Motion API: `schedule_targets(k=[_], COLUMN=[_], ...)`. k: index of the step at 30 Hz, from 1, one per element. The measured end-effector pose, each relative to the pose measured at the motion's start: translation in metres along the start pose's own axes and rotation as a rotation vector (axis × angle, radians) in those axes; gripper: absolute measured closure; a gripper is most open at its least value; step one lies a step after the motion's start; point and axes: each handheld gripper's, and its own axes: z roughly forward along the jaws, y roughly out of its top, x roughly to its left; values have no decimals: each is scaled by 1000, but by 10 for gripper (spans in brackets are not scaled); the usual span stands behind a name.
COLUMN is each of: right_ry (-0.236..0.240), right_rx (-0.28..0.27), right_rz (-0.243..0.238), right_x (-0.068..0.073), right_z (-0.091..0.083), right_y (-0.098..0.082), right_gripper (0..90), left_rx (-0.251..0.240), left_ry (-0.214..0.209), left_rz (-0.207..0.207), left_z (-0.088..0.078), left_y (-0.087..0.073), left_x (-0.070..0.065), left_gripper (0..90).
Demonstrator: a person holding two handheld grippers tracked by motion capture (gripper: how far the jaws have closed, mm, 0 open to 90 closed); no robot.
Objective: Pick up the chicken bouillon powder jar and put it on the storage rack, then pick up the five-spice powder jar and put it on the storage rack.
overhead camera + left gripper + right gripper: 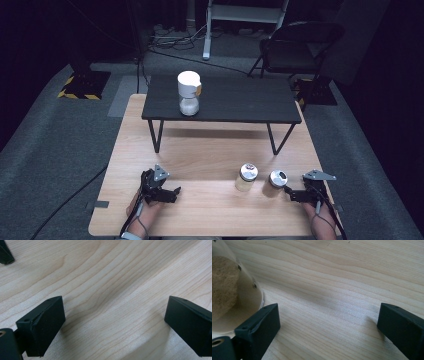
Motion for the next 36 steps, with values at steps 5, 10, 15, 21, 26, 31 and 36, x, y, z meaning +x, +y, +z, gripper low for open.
schedule_targets(k=[5, 10, 15, 21, 26, 31, 36], right_ry=[7, 7, 1, 6, 2, -1, 2], right_rx=[-1, 1, -37, -141, -219, -284, -332], right_rz=[-6, -3, 31, 42, 39, 19, -2], right_x=[-2, -2, -3, -2, 5, 15, 24], right_z=[0, -1, -7, -27, -42, -56, -66], right_y=[0, 0, -4, -8, -7, -3, 0], right_gripper=[45, 47, 49, 49, 50, 50, 50], left_rx=[3, 5, 5, 6, 5, 5, 5], left_ry=[1, 3, 4, 4, 4, 4, 4], left_rz=[-3, -2, -3, -3, -3, -3, -3], left_z=[0, 0, 0, 0, 0, 0, 0], left_y=[1, 1, 1, 1, 1, 1, 1], left_x=[0, 0, 0, 0, 0, 0, 0], left_gripper=[20, 15, 14, 14, 14, 14, 14])
